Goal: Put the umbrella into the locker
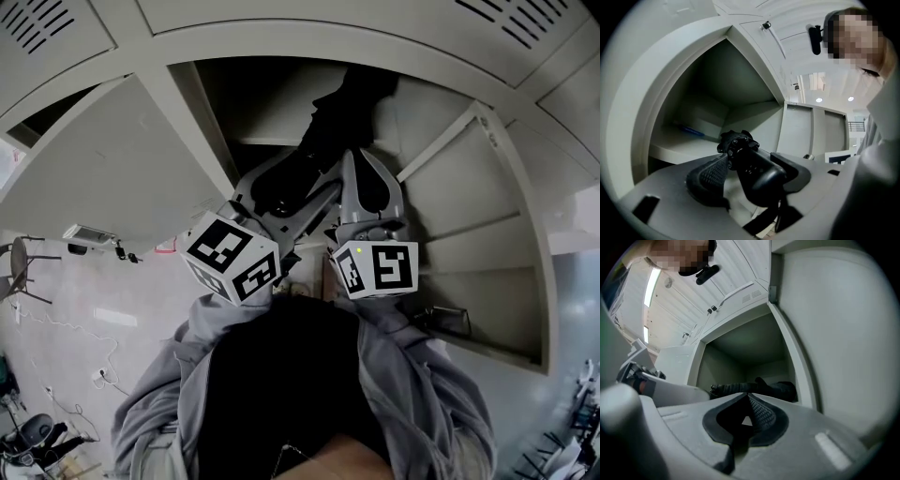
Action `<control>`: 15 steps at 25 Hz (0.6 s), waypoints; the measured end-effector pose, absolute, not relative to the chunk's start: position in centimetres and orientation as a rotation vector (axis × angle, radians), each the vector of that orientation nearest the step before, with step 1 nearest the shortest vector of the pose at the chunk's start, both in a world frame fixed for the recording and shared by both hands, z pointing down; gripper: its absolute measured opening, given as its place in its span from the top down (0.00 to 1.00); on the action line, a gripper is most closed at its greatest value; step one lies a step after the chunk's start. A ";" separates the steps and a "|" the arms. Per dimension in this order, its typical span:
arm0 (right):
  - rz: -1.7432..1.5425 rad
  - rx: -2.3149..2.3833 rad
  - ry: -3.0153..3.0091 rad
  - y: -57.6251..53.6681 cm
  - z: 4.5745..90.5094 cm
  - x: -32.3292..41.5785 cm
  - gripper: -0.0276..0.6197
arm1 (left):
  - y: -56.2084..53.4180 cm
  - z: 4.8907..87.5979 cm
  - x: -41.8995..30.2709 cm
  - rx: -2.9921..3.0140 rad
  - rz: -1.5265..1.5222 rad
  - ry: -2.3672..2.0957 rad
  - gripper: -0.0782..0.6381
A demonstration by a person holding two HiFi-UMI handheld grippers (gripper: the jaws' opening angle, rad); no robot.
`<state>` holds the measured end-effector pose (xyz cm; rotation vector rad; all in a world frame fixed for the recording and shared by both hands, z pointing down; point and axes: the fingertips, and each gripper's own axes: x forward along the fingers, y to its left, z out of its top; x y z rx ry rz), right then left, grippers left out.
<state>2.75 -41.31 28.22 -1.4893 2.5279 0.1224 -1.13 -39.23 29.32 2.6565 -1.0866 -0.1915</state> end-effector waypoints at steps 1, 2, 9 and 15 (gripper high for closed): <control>0.124 -1.485 2.524 -41.5 28.1 2.6 0.95 | -39.1 29.3 -1.3 2.668 -0.192 -1.083 0.52; 0.128 -1.481 2.520 -41.6 27.9 2.5 0.95 | -39.0 29.3 -1.4 2.674 -0.190 -1.072 0.52; 0.152 -1.490 2.525 -42.9 27.2 1.1 0.95 | -37.3 29.4 -3.1 2.704 -0.154 -1.043 0.51; 0.182 -1.512 2.521 -43.6 27.0 0.7 0.95 | -35.1 28.8 -6.2 2.773 -0.120 -1.116 0.52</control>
